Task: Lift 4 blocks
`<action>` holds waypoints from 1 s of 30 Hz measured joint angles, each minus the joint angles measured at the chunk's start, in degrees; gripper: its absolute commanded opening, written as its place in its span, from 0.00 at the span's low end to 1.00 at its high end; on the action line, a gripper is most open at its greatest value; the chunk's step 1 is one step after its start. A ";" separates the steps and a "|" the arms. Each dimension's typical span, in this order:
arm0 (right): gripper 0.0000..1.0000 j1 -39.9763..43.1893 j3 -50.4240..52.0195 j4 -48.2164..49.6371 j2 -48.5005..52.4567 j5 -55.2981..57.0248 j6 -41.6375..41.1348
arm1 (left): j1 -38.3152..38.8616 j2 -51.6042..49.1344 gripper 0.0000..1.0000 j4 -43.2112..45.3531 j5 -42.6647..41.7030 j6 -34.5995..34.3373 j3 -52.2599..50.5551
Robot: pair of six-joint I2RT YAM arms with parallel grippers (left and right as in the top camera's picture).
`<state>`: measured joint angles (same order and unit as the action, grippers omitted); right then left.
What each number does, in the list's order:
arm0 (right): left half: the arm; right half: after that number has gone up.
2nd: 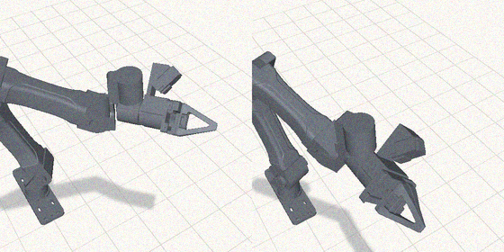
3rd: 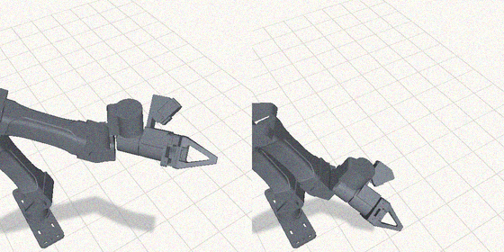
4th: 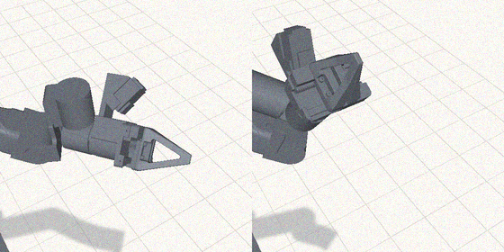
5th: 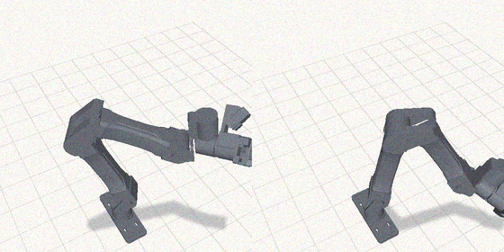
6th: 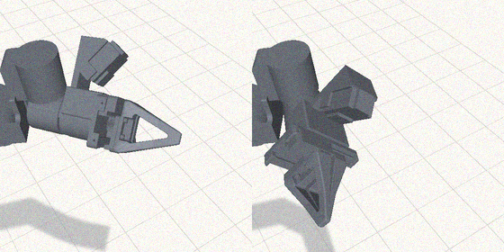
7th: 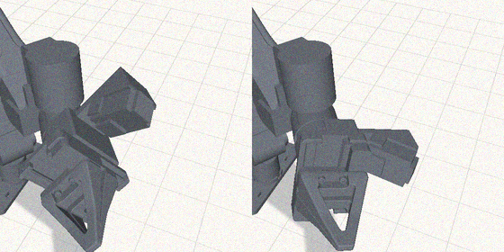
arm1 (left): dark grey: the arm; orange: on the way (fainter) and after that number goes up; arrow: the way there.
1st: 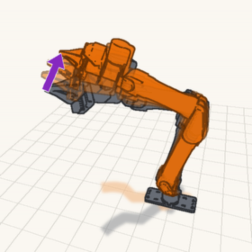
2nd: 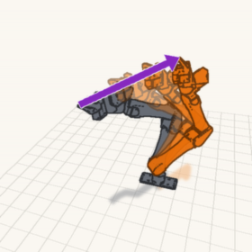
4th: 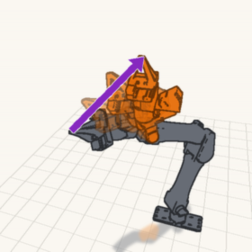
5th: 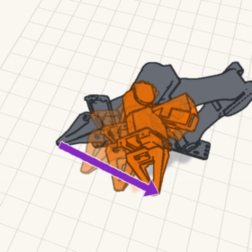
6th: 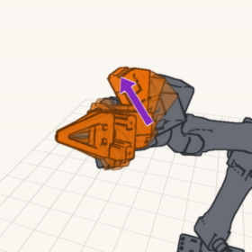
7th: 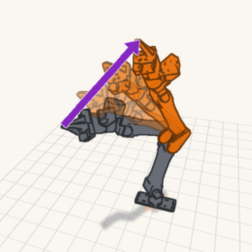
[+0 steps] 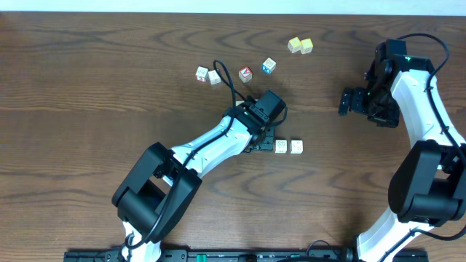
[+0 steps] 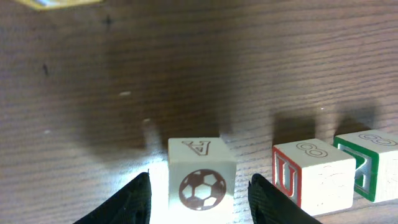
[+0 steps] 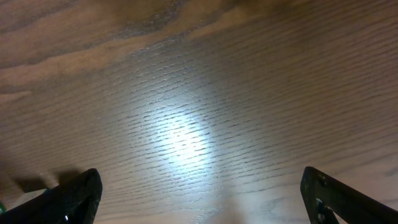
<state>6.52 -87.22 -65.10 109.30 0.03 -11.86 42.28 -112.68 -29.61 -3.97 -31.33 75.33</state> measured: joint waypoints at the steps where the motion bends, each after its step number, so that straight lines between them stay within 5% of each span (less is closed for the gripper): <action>1: 0.99 0.00 0.00 0.00 0.00 0.00 0.00 | 0.00 -0.31 0.51 0.13 0.00 0.35 0.00; 30: 0.99 0.00 0.00 0.00 0.00 -0.02 0.00 | 0.00 -2.75 0.33 -0.57 -1.79 2.99 0.02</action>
<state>6.52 -87.22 -65.10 109.30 0.01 -11.86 42.28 -115.44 -30.17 -5.76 -28.34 75.35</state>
